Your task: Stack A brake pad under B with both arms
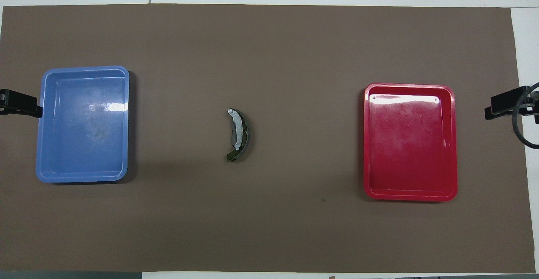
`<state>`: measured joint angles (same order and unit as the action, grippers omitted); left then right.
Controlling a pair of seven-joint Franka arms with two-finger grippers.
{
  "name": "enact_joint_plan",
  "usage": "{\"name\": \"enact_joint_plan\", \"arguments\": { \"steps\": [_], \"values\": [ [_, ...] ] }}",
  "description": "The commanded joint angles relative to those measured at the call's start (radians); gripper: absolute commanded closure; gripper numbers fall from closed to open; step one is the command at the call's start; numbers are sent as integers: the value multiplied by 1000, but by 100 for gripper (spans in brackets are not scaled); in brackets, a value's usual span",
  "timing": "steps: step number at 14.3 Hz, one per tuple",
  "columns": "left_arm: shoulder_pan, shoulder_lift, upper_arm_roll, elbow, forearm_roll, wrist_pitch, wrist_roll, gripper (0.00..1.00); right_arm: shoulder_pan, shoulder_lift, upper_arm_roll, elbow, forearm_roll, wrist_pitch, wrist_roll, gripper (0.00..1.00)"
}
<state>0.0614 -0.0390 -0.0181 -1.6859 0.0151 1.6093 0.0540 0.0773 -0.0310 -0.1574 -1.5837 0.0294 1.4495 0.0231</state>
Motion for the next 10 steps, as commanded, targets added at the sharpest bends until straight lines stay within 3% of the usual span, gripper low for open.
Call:
{"name": "enact_joint_plan", "arguments": {
  "steps": [1, 3, 10],
  "values": [
    [6, -25, -3, -25, 16, -2, -13, 0, -25, -32, 7, -48, -9, 18, -45, 0],
    [6, -25, -3, -25, 16, -2, -13, 0, -25, -30, 16, -47, -60, 38, -48, 0],
    [6, -25, -3, -25, 16, -2, -13, 0, -25, -32, 19, -48, -62, 51, -48, 0]
  ]
}}
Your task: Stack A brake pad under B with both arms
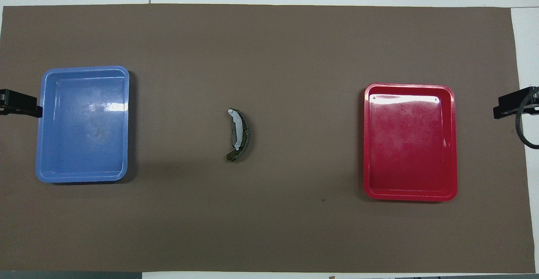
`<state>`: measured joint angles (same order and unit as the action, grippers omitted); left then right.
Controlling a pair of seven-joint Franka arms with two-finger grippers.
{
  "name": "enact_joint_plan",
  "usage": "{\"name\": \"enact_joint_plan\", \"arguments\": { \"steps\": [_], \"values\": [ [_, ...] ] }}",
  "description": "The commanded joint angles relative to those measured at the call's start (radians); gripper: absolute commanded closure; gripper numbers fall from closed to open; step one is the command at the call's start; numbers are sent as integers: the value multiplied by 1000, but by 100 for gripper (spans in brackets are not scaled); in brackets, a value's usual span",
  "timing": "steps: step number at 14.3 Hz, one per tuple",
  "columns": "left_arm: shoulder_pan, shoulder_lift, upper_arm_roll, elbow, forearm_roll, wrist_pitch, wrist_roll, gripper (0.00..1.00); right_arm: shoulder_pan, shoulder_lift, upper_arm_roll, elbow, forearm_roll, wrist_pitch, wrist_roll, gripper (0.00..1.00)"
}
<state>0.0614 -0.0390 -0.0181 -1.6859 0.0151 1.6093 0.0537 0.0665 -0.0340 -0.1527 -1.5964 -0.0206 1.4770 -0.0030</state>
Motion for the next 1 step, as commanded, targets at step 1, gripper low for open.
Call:
{"name": "enact_joint_plan", "arguments": {
  "steps": [1],
  "values": [
    [6, -25, -3, -25, 16, -2, -12, 0, -14, -29, 15, -36, -10, 23, -22, 0]
  ]
}}
